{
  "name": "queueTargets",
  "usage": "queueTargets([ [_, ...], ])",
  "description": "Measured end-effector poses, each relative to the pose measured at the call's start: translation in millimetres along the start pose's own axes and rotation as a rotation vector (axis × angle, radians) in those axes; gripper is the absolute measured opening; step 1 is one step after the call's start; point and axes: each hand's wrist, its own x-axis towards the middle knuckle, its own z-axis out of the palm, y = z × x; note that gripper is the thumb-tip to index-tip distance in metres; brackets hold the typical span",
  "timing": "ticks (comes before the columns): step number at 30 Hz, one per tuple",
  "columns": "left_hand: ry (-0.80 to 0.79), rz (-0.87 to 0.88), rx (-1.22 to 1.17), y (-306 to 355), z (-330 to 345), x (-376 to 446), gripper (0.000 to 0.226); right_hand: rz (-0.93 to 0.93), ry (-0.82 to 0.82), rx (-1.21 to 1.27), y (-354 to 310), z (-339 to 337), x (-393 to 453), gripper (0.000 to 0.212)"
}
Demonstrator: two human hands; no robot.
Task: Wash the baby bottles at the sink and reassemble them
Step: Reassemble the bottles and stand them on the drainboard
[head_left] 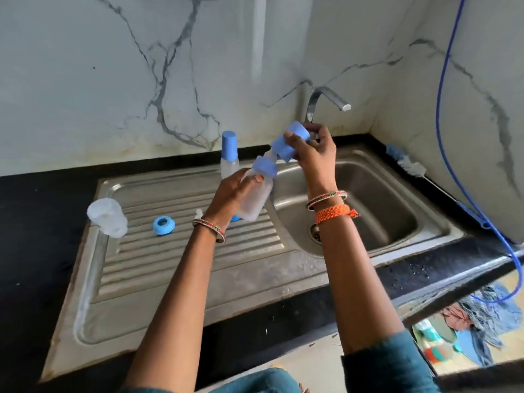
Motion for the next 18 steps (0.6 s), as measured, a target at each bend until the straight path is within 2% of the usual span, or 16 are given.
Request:
queueTargets([
  [6, 0.003, 0.081, -0.098, 19, -14, -10, 0.02, 0.033, -0.176, -0.061, -8, 28, -9, 0.011],
  [10, 0.064, 0.083, -0.111, 31, -21, -20, 0.013, 0.007, -0.176, -0.096, -14, 44, -13, 0.011],
  [13, 0.092, 0.025, -0.128, 43, -25, -28, 0.025, -0.01, -0.182, -0.119, -19, 56, -14, 0.014],
  [15, 0.13, 0.012, -0.099, 49, -27, -28, 0.031, -0.051, -0.13, -0.098, -20, 64, -12, 0.018],
  [18, 0.193, -0.076, -0.135, 49, -30, -26, 0.029, -0.106, -0.114, -0.129, -12, 78, -15, 0.014],
])
